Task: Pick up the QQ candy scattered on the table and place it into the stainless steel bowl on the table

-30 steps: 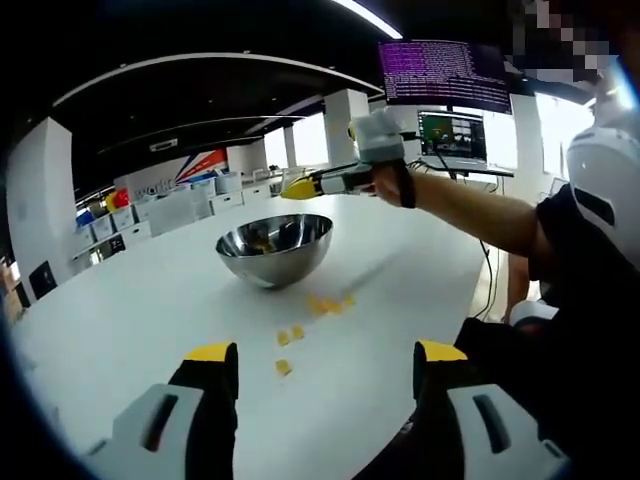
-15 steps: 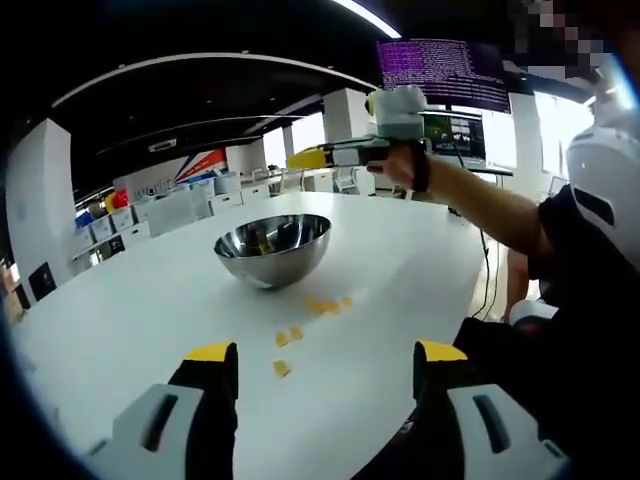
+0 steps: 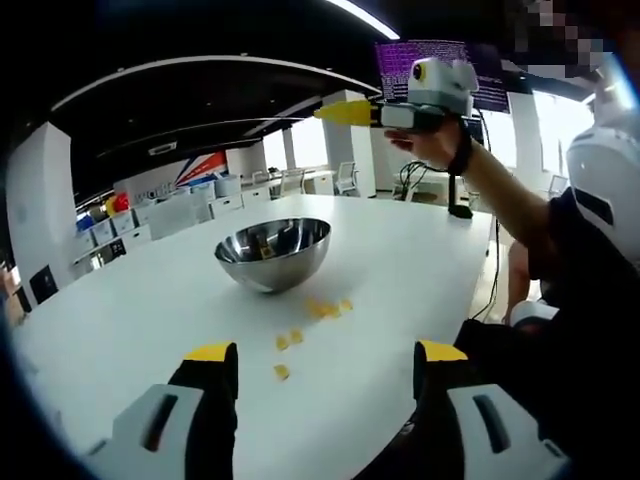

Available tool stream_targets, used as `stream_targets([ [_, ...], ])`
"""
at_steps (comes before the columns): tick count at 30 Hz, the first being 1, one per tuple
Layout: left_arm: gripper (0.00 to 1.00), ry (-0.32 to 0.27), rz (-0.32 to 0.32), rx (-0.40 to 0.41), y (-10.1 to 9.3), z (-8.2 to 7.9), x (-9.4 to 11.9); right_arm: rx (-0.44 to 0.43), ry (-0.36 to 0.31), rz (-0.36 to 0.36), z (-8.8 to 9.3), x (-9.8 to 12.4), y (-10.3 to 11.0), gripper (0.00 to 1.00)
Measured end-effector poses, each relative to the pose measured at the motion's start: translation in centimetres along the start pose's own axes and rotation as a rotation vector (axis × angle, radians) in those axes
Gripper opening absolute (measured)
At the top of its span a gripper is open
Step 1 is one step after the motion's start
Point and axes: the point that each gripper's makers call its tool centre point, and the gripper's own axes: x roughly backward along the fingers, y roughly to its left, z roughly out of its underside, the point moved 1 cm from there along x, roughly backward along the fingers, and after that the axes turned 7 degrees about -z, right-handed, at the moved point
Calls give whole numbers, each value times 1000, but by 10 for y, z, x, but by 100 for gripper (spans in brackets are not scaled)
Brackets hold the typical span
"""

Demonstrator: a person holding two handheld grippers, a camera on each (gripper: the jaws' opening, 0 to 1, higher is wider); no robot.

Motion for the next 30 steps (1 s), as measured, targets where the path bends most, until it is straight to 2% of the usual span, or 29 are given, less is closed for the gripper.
stream_targets([
  [5, 71, 4, 1, -1, 0, 1, 0, -5, -7, -2, -2, 14, 9, 12],
  [11, 72, -3, -5, -4, 1, -3, -2, -15, 9, -24, 10, 24, 26, 12],
  [15, 72, -4, -2, -5, 1, -4, -3, -39, 39, -42, 30, 25, 41, 12],
  [18, 72, -5, -4, -3, 3, -4, -4, -63, 81, -50, 52, 26, 50, 12],
  [30, 72, -3, -1, -1, 2, -3, -4, -167, 170, -69, 113, 21, 64, 12],
])
